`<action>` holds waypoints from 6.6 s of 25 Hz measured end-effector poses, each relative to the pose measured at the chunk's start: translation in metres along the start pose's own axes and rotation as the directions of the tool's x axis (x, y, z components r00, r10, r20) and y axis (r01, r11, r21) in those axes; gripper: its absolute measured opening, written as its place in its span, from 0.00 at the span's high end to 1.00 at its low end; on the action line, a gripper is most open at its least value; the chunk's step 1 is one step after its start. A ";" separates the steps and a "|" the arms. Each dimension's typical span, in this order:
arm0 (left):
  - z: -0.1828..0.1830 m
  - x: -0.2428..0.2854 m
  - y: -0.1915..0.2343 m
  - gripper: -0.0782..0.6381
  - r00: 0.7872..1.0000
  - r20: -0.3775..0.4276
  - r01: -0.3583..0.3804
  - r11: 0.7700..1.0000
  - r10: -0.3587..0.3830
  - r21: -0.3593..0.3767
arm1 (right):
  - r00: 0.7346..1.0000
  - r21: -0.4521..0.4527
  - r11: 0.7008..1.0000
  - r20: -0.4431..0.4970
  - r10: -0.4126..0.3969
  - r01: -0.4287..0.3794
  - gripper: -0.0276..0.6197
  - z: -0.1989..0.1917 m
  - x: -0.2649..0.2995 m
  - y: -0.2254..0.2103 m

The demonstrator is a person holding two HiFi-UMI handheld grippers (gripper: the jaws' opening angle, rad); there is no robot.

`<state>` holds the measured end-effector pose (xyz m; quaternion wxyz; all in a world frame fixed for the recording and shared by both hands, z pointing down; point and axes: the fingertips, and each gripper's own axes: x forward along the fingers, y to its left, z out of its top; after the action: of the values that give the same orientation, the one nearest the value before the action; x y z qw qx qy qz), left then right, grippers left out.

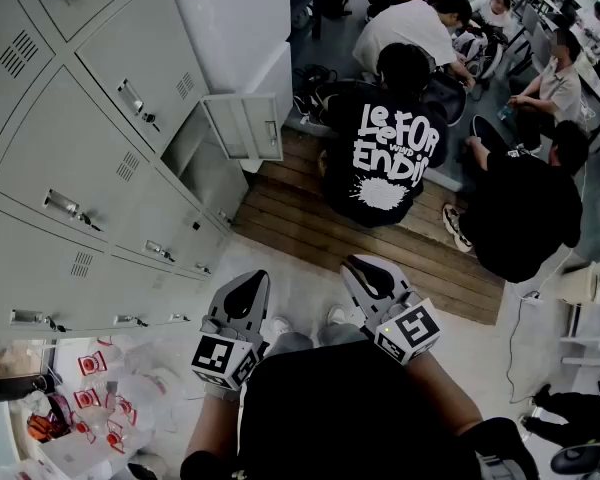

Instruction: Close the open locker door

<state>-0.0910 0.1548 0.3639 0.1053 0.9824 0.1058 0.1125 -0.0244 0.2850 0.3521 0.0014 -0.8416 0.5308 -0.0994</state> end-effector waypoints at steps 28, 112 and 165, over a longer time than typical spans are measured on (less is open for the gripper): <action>-0.010 -0.018 0.124 0.86 1.000 -0.029 -0.004 0.999 0.003 -0.037 | 0.998 0.044 0.999 -0.056 0.006 -0.004 0.86 -0.011 0.128 0.035; -0.029 0.086 0.270 0.86 0.836 -0.184 -0.546 0.814 0.516 -0.198 | 0.895 -0.015 0.963 -0.372 0.245 -0.270 0.71 -0.146 0.463 -0.173; -0.060 -0.070 0.302 0.86 0.594 -0.160 -0.792 0.539 0.788 -0.286 | 0.787 -0.054 0.821 -0.326 0.524 -0.569 0.80 -0.155 0.598 0.081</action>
<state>-0.1164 -0.1394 0.4768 0.2040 0.8913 -0.3678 0.1695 0.1263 -0.2688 0.5948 -0.1126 -0.6242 0.7519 -0.1799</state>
